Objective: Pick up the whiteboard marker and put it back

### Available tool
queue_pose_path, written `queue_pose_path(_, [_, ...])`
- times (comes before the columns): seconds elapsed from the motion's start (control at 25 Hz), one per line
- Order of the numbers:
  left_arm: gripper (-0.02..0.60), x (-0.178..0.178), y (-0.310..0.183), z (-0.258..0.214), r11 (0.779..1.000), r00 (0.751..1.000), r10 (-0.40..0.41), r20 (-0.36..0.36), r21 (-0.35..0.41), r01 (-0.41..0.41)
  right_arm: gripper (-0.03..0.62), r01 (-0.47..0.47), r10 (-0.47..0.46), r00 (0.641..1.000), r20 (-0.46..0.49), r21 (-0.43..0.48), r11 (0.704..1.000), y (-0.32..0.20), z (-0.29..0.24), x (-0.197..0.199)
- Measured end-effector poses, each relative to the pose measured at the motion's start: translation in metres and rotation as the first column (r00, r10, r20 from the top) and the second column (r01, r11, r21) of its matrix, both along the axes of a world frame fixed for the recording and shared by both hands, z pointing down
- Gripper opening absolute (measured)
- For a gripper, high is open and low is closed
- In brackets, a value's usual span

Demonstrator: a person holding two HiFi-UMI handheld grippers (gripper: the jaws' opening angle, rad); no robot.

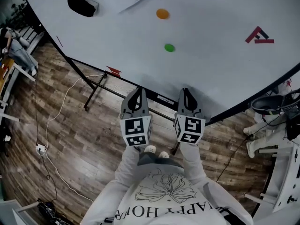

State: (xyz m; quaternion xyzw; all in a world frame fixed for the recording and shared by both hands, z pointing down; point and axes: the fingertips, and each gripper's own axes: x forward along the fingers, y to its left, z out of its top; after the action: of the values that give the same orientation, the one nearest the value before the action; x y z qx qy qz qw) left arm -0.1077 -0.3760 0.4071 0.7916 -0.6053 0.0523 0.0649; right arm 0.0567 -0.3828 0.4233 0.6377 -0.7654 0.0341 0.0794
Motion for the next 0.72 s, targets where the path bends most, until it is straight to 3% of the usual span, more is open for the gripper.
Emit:
queue_pose_path(0.32, [0.006,0.011,0.005,-0.013,1.0,1.0,0.014,0.005,0.027,-0.014,0.02,-0.019,0.017,0.998,0.061,0.023,1.0,0.009,-0.011,0.009])
queue_pose_path(0.72, [0.006,0.014,0.011,-0.016,0.999,1.0,0.025,0.004,0.032,-0.025,0.015,-0.027,0.025,0.998,0.062,0.031,0.999,0.014,-0.015,0.012])
